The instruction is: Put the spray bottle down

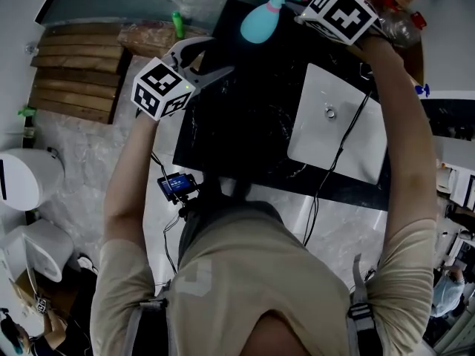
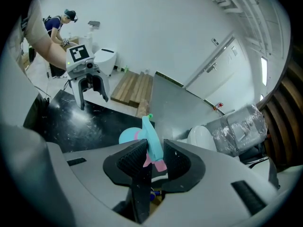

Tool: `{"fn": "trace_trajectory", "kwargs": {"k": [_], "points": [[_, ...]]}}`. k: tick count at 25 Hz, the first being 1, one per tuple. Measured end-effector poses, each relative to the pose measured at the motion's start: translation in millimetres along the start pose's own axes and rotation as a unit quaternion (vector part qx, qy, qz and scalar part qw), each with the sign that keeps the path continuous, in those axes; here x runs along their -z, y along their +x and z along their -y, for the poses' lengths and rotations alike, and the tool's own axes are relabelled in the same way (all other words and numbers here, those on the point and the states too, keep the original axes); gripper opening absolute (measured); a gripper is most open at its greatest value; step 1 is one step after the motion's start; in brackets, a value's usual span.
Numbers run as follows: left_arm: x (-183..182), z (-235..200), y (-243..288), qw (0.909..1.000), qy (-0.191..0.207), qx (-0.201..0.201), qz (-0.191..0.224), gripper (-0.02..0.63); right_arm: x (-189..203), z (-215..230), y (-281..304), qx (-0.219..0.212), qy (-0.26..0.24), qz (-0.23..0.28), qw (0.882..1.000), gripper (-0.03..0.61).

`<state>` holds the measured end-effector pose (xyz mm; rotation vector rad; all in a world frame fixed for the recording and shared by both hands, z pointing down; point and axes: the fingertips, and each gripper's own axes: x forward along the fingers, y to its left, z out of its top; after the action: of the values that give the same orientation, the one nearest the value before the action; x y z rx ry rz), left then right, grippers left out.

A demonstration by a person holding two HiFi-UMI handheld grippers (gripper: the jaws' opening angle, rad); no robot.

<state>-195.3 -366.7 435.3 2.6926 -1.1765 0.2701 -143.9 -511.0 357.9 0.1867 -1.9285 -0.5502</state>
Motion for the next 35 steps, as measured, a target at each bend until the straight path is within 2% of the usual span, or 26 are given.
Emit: {"fn": "trace_trajectory", "kwargs": {"k": [11,24,28,31,35], "points": [[-8,0,-6,0.9998,0.002,-0.011,0.018,0.284,-11,1,6,0.028,0.006,-0.011,1.000,0.120],[-5,-6,-15,0.9995,-0.001,-0.022,0.022,0.284,-16,-1,0,0.049,0.025,0.037,0.998,0.135],[-6,-4,-14,0.9996,0.002,-0.018,0.020,0.284,-15,-2,-6,0.051,0.018,0.030,0.998,0.138],[-6,-3,-15,0.9996,0.003,-0.017,0.020,0.284,-3,-1,-1,0.050,0.012,0.001,0.999,0.138],[-7,-1,-17,0.9996,0.007,-0.016,0.021,0.284,6,6,5,0.052,0.033,-0.002,0.998,0.138]]}}
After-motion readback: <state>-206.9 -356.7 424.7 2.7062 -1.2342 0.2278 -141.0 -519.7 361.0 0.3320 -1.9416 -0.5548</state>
